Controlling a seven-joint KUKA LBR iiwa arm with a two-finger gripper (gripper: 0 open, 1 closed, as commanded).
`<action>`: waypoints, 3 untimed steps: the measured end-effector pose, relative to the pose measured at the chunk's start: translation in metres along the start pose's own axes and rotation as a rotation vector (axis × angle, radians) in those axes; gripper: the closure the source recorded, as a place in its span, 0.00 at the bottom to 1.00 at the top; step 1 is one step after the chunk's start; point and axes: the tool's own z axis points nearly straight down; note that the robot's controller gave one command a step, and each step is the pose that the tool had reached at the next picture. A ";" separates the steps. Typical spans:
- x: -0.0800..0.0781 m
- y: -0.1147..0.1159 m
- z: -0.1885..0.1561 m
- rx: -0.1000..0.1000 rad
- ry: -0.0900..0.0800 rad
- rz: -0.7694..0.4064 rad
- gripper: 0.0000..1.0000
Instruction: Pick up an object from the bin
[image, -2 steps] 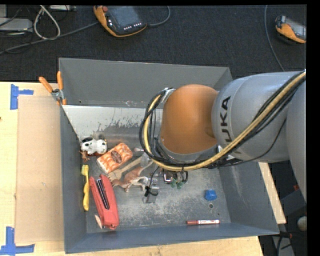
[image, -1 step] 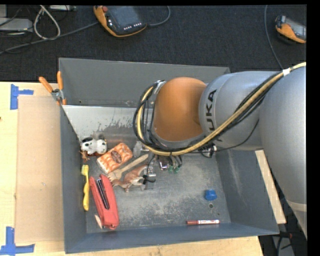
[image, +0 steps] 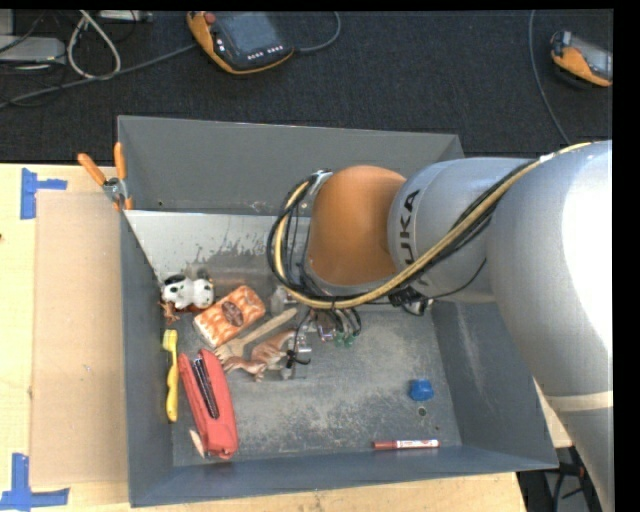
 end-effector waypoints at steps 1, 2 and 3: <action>-0.016 0.051 0.009 0.000 -0.007 -0.110 1.00; -0.016 0.051 0.008 -0.001 -0.006 -0.108 1.00; -0.004 0.030 -0.153 -0.002 -0.015 -0.067 1.00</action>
Offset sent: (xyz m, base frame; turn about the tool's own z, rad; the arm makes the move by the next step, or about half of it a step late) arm 0.0000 0.0000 0.0000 0.0000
